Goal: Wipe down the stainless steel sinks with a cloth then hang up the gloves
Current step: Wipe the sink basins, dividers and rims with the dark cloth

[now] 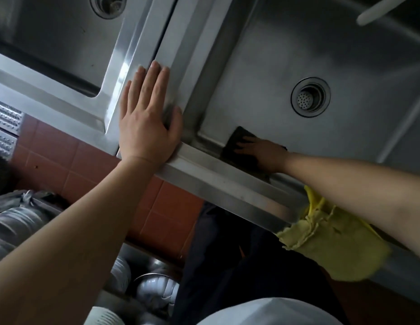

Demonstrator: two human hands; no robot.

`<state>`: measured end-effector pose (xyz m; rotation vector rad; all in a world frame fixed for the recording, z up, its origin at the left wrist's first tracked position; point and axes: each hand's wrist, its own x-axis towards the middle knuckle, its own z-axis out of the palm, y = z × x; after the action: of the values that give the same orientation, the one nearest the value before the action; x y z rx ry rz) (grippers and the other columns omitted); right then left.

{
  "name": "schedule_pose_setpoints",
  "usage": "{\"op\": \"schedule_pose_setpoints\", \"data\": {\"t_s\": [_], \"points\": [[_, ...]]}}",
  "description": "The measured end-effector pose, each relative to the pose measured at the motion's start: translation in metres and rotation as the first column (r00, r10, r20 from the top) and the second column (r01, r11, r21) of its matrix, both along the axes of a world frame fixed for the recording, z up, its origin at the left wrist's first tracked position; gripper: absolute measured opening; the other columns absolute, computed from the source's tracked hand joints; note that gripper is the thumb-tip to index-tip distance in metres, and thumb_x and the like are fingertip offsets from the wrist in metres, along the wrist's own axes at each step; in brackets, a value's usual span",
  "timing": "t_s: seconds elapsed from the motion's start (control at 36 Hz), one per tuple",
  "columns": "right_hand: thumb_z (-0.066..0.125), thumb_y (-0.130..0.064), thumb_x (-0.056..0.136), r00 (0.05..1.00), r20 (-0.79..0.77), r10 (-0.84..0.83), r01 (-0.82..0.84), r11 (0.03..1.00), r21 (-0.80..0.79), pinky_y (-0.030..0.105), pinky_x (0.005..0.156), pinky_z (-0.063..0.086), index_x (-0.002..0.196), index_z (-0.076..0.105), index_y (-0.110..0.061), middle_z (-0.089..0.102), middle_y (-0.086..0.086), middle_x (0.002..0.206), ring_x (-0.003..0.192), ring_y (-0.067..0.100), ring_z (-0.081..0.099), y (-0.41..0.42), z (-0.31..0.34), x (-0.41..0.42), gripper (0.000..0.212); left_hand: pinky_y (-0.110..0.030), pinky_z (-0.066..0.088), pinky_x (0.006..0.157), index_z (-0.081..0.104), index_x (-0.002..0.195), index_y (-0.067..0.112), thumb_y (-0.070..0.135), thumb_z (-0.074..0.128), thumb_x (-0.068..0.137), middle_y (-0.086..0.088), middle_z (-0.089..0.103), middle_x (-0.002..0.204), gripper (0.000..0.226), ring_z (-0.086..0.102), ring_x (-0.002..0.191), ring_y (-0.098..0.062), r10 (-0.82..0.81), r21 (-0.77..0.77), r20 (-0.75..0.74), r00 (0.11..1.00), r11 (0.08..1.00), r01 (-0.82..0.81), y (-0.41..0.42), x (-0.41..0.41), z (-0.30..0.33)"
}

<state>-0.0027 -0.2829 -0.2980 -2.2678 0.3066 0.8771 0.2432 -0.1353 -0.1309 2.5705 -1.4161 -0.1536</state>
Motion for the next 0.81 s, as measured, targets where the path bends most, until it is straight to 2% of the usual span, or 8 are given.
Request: {"op": "schedule_pose_setpoints", "data": {"t_s": [0.08,0.17,0.33,0.47,0.56,0.64,0.69,0.81], "points": [[0.054,-0.004,0.090,0.941,-0.225,-0.251,0.270,0.961,0.055,0.033,0.106,0.039,0.144,0.048,-0.031,0.041,0.004,0.154,0.139,0.026,0.041,-0.004,0.029,-0.004,0.061,-0.041,0.011,0.125,0.029,0.155,0.020,0.036,0.046,0.098,-0.001,0.027,0.163,0.062,0.017,0.153,-0.024,0.001,-0.005,-0.003,1.000,1.000,-0.001,0.000,-0.001,0.001],[0.046,0.003,0.089,0.823,-0.289,-0.490,0.523,0.851,0.049,0.030,0.099,0.044,0.139,0.055,-0.027,0.051,0.003,0.146,0.129,0.026,0.051,-0.013,0.066,-0.003,0.058,-0.040,0.010,0.125,0.028,0.155,0.021,0.036,0.045,0.098,0.000,0.026,0.163,0.062,0.016,0.153,-0.023,0.007,0.002,-0.005,1.000,1.000,-0.007,0.000,-0.001,0.002],[0.048,0.001,0.083,0.476,-0.135,-0.869,0.879,0.469,0.085,0.038,0.090,0.055,0.137,0.056,-0.030,0.062,0.010,0.129,0.110,0.032,0.062,-0.016,0.162,0.019,0.063,-0.041,0.008,0.125,0.024,0.157,0.023,0.038,0.043,0.098,0.001,0.023,0.164,0.064,0.011,0.154,-0.022,0.005,0.037,-0.028,1.000,0.999,-0.004,0.001,-0.001,0.005],[0.060,-0.015,0.080,0.227,0.035,-0.973,0.929,0.227,0.292,0.029,0.100,0.048,0.134,0.060,-0.026,0.063,-0.001,0.132,0.113,0.013,0.060,0.039,0.234,0.055,0.056,-0.041,0.006,0.125,0.023,0.157,0.025,0.036,0.043,0.097,0.003,0.021,0.165,0.064,0.009,0.154,-0.021,0.006,0.047,-0.064,0.998,0.999,-0.003,0.000,0.001,0.008],[0.057,-0.035,0.076,0.427,0.094,-0.900,0.875,0.437,0.211,0.041,0.111,0.036,0.137,0.056,-0.029,0.052,-0.001,0.145,0.130,0.017,0.048,0.105,0.240,0.071,0.062,-0.040,0.004,0.125,0.023,0.157,0.023,0.032,0.043,0.098,0.002,0.020,0.165,0.063,0.009,0.154,-0.021,-0.008,0.052,-0.087,0.996,0.999,0.012,0.001,0.003,0.008],[0.050,-0.038,0.091,0.715,0.209,-0.667,0.696,0.707,-0.127,0.052,0.120,0.009,0.153,0.029,-0.025,0.011,0.001,0.165,0.152,0.022,-0.001,0.166,0.217,0.072,0.067,-0.040,0.005,0.125,0.026,0.156,0.025,0.024,0.041,0.096,0.005,0.022,0.164,0.062,0.009,0.154,-0.019,0.007,0.022,-0.148,0.989,1.000,-0.004,0.001,0.006,0.007],[0.043,-0.043,0.097,0.756,0.302,-0.581,0.654,0.683,-0.324,0.052,0.121,0.008,0.157,0.017,-0.020,0.007,0.004,0.166,0.153,0.024,-0.002,0.191,0.204,0.072,0.069,-0.041,0.005,0.125,0.029,0.156,0.025,0.022,0.038,0.096,0.005,0.024,0.164,0.061,0.010,0.153,-0.019,0.008,-0.002,-0.174,0.985,1.000,-0.008,0.002,0.008,0.006],[0.034,-0.049,0.099,0.667,0.390,-0.635,0.745,0.582,-0.326,0.052,0.120,0.012,0.154,0.027,-0.019,0.022,0.004,0.163,0.152,0.024,0.011,0.200,0.190,0.093,0.063,-0.038,0.002,0.125,0.028,0.156,0.024,0.022,0.036,0.092,0.004,0.023,0.164,0.064,0.010,0.153,-0.020,-0.008,-0.024,-0.189,0.982,1.000,0.004,0.003,0.010,0.000]]}}
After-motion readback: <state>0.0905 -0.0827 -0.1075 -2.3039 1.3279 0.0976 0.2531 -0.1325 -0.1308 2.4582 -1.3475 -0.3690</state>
